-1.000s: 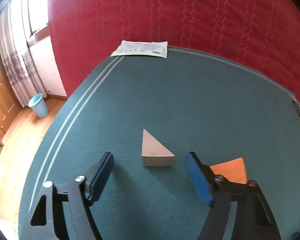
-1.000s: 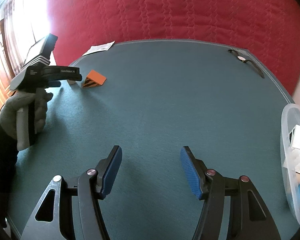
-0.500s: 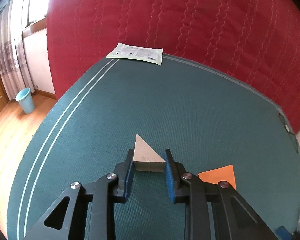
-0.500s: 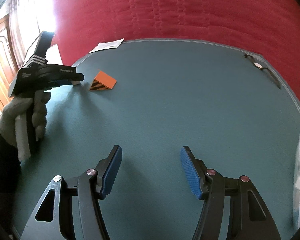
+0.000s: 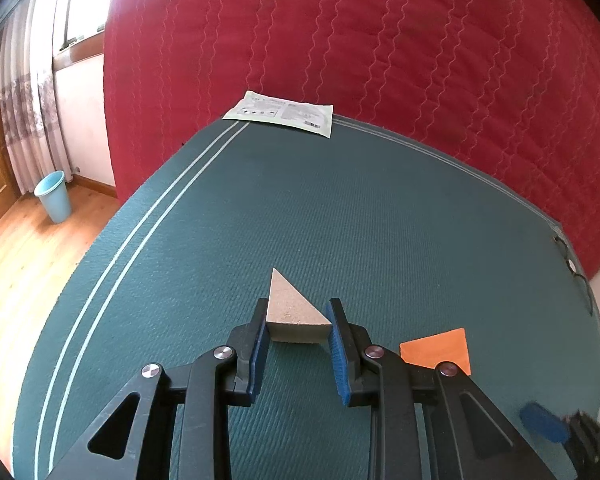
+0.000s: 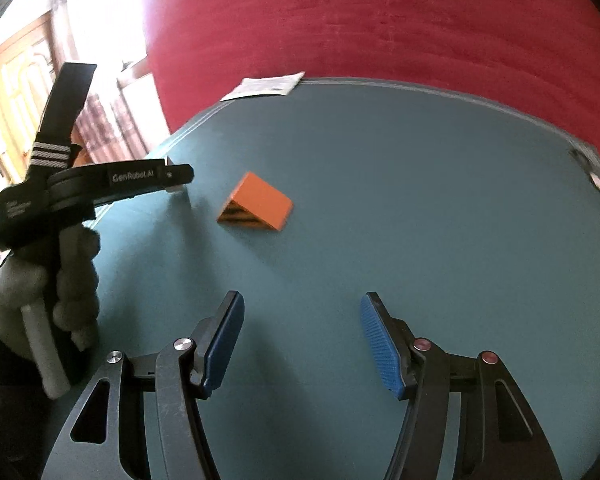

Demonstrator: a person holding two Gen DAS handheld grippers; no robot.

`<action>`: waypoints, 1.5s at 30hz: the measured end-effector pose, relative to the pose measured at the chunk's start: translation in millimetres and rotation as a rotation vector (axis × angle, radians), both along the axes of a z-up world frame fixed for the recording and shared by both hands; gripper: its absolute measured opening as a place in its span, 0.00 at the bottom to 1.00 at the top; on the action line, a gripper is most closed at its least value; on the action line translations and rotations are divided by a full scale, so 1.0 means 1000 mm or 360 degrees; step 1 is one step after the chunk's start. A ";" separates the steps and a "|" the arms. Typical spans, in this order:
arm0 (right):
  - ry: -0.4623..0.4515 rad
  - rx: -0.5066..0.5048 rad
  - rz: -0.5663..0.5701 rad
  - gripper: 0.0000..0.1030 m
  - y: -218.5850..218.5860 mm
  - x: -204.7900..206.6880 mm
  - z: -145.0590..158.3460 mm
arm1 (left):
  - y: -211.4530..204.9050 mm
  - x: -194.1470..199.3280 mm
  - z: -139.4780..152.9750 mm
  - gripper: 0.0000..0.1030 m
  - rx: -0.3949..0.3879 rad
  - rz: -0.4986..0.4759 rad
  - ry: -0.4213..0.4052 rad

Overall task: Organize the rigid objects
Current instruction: 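Grasp the orange block with the right gripper while the left holds the wooden triangle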

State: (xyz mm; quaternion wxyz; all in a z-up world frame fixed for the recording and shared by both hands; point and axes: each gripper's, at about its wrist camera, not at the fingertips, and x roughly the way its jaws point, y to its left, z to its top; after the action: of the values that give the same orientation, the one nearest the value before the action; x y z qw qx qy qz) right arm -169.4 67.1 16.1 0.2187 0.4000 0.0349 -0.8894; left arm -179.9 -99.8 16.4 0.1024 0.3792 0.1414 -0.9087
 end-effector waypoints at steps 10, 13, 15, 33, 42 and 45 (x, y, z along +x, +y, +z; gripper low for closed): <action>0.0065 0.0197 0.0136 0.60 -0.045 -0.041 -0.002 | -0.001 0.002 0.000 0.28 0.0009 0.0005 -0.0004; 0.0087 0.0250 0.0165 0.60 -0.055 -0.050 -0.002 | -0.002 0.002 0.000 0.28 0.0010 0.0003 -0.0004; 0.0092 0.0262 0.0180 0.60 -0.059 -0.056 -0.002 | -0.002 0.002 0.000 0.28 0.0010 0.0002 -0.0003; 0.0120 0.0278 0.0296 0.42 -0.088 -0.063 -0.002 | -0.002 0.003 -0.001 0.28 0.0015 -0.0002 -0.0007; 0.0113 0.0240 0.0188 0.32 -0.073 -0.044 -0.003 | 0.000 0.005 -0.002 0.28 -0.0002 -0.0011 0.0003; 0.0104 0.0231 0.0121 0.32 -0.060 -0.038 -0.002 | 0.004 0.006 -0.001 0.28 -0.0006 -0.0030 0.0008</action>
State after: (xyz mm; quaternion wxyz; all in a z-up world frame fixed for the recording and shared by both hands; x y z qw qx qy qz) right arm -207.6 6.8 13.7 0.2216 0.3841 0.1216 -0.8880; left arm -173.7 -96.0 15.3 0.0942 0.3781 0.1363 -0.9108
